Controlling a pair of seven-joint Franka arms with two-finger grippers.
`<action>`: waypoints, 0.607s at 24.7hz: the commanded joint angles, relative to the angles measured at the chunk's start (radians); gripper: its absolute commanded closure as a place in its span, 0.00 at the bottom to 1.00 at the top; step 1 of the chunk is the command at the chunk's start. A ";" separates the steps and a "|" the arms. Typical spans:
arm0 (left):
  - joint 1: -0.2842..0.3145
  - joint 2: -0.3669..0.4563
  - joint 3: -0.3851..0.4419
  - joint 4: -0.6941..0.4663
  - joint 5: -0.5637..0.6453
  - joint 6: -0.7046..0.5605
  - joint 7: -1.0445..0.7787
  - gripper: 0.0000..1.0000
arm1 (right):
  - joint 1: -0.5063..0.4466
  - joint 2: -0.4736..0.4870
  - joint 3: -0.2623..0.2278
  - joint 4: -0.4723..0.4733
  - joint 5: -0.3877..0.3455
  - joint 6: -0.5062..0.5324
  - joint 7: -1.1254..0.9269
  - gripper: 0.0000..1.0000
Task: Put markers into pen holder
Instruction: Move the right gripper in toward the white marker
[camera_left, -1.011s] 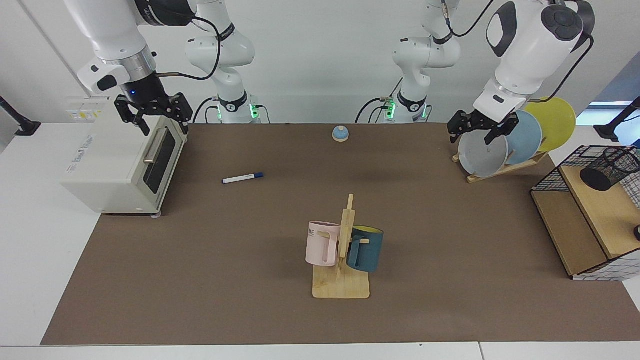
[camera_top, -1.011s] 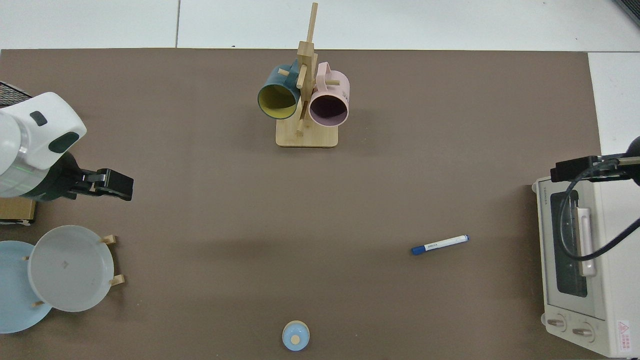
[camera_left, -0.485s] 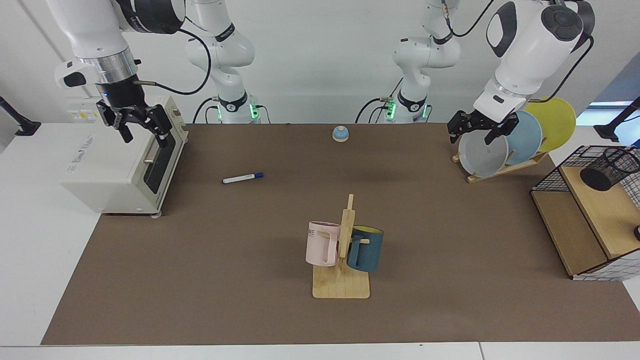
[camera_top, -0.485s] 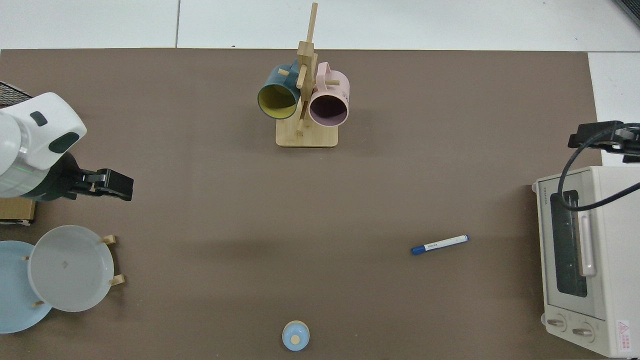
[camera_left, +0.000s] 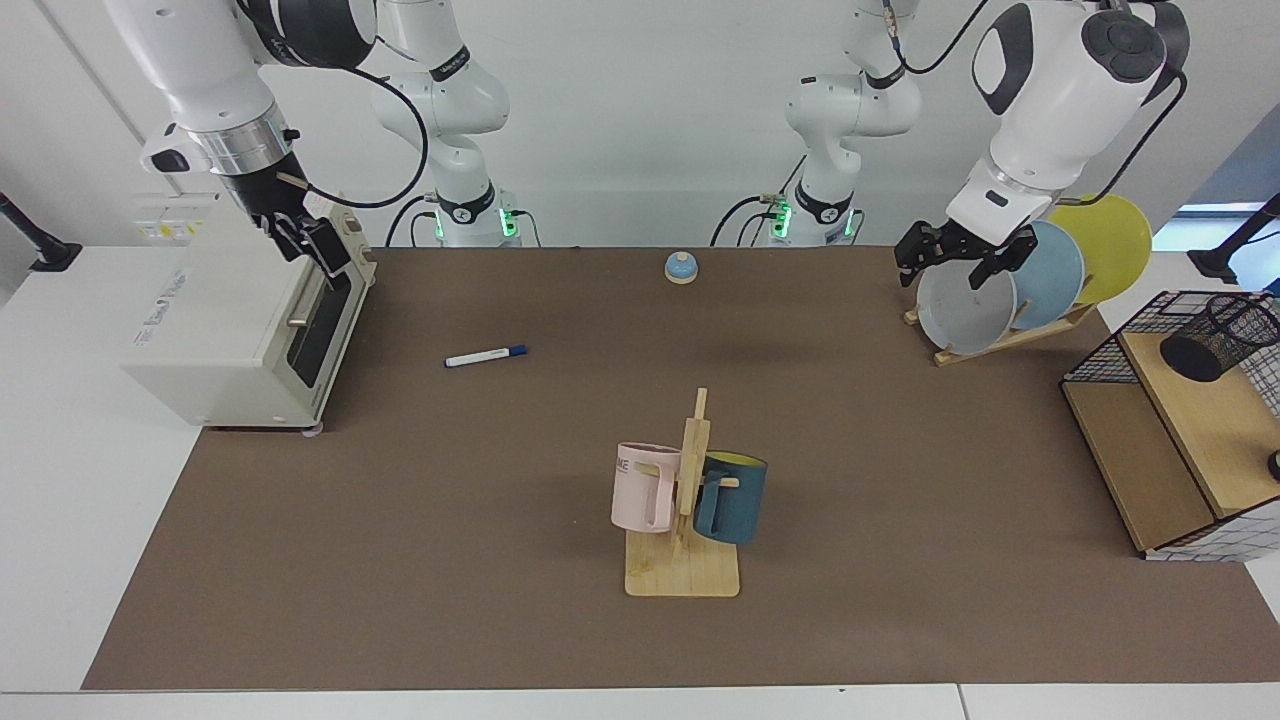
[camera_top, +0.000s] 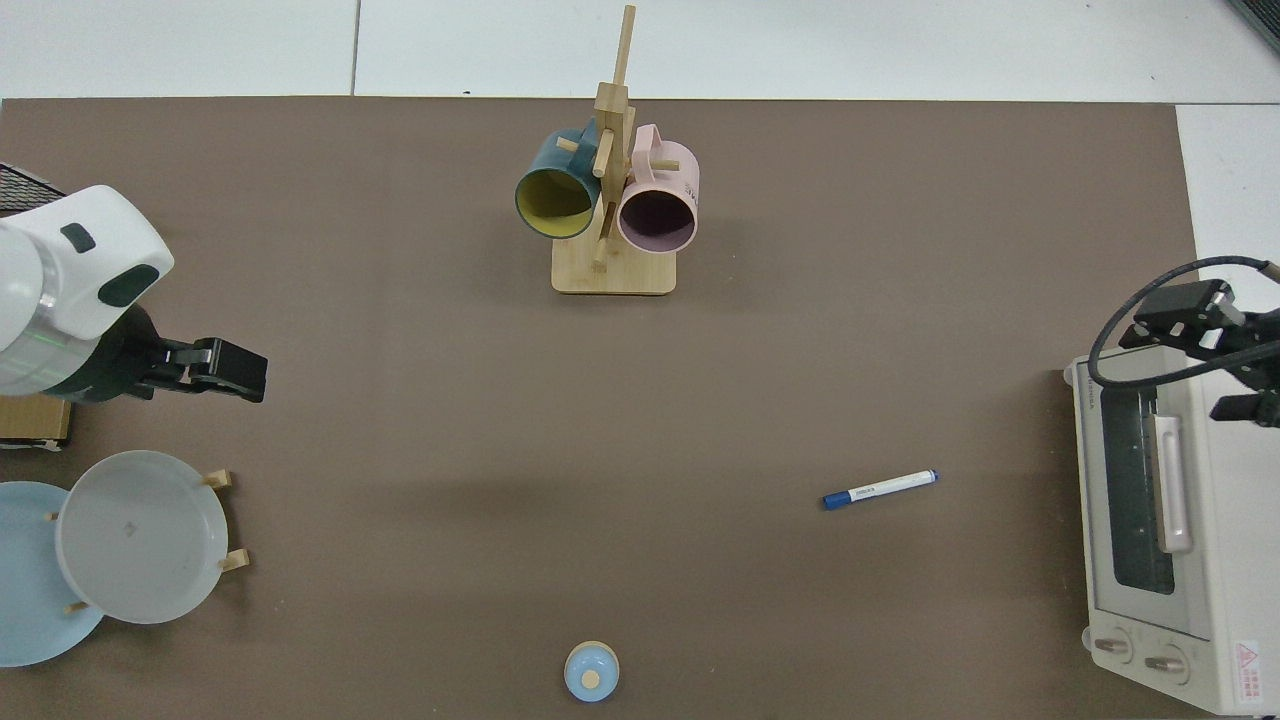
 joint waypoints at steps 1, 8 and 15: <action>0.007 -0.025 -0.002 -0.026 -0.011 0.001 0.004 0.00 | 0.023 -0.096 0.023 -0.128 0.002 -0.004 0.356 0.01; 0.007 -0.025 -0.003 -0.026 -0.011 0.001 0.004 0.00 | 0.043 -0.095 0.023 -0.223 0.040 -0.004 0.621 0.01; 0.007 -0.025 -0.002 -0.026 -0.011 0.001 0.004 0.00 | 0.040 -0.061 0.021 -0.310 0.055 0.017 0.800 0.01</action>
